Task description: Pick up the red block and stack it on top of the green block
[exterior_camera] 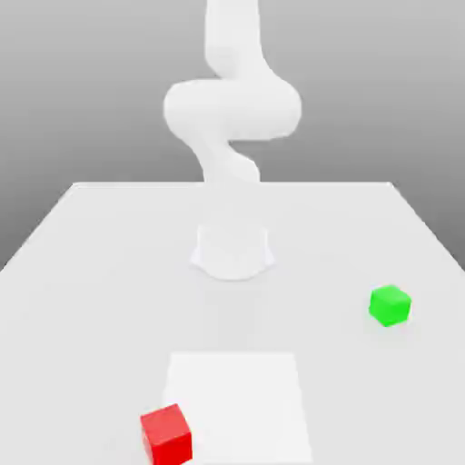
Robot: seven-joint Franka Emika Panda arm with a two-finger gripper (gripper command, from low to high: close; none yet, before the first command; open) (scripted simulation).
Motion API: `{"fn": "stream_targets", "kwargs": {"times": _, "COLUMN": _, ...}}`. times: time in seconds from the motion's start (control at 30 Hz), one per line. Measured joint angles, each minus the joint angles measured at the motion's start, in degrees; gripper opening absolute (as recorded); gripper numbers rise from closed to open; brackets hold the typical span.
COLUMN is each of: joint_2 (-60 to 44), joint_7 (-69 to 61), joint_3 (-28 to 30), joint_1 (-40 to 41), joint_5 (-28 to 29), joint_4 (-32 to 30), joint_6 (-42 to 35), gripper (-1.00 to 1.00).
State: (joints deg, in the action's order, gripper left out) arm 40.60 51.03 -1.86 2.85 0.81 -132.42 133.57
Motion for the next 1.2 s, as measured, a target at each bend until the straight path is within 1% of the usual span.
{"fn": "stream_targets", "kwargs": {"times": 0.23, "joint_2": -14.9, "joint_7": 15.3, "joint_3": -4.5, "joint_1": 7.1, "joint_5": 3.0, "joint_4": -1.8, "joint_6": 5.1, "gripper": 0.0}}
{"fn": "stream_targets", "kwargs": {"times": 0.43, "joint_2": -27.5, "joint_7": 28.4, "joint_3": -6.3, "joint_1": 11.2, "joint_5": 6.0, "joint_4": -3.3, "joint_6": 9.3, "gripper": 0.0}}
{"fn": "stream_targets", "kwargs": {"times": 0.67, "joint_2": -41.8, "joint_7": 42.0, "joint_3": -5.9, "joint_1": 14.0, "joint_5": 7.1, "joint_4": -5.1, "joint_6": 14.3, "gripper": 0.0}}
{"fn": "stream_targets", "kwargs": {"times": 0.83, "joint_2": -51.7, "joint_7": 49.1, "joint_3": -5.4, "joint_1": 14.3, "joint_5": 4.2, "joint_4": -6.5, "joint_6": 18.2, "gripper": 0.0}}
{"fn": "stream_targets", "kwargs": {"times": 0.9, "joint_2": -55.6, "joint_7": 50.6, "joint_3": -5.0, "joint_1": 14.2, "joint_5": 3.7, "joint_4": -6.5, "joint_6": 20.7, "gripper": 0.0}}
{"fn": "stream_targets", "kwargs": {"times": 1.0, "joint_2": -61.8, "joint_7": 52.1, "joint_3": -3.8, "joint_1": 13.4, "joint_5": 4.9, "joint_4": -5.6, "joint_6": 25.6, "gripper": 0.0}}
{"fn": "stream_targets", "kwargs": {"times": 1.03, "joint_2": -63.5, "joint_7": 52.4, "joint_3": -3.4, "joint_1": 13.0, "joint_5": 5.2, "joint_4": -5.4, "joint_6": 27.0, "gripper": -1.0}}
{"fn": "stream_targets", "kwargs": {"times": 1.2, "joint_2": -63.5, "joint_7": 52.4, "joint_3": -3.4, "joint_1": 13.0, "joint_5": 5.3, "joint_4": -5.4, "joint_6": 27.1, "gripper": -1.0}}
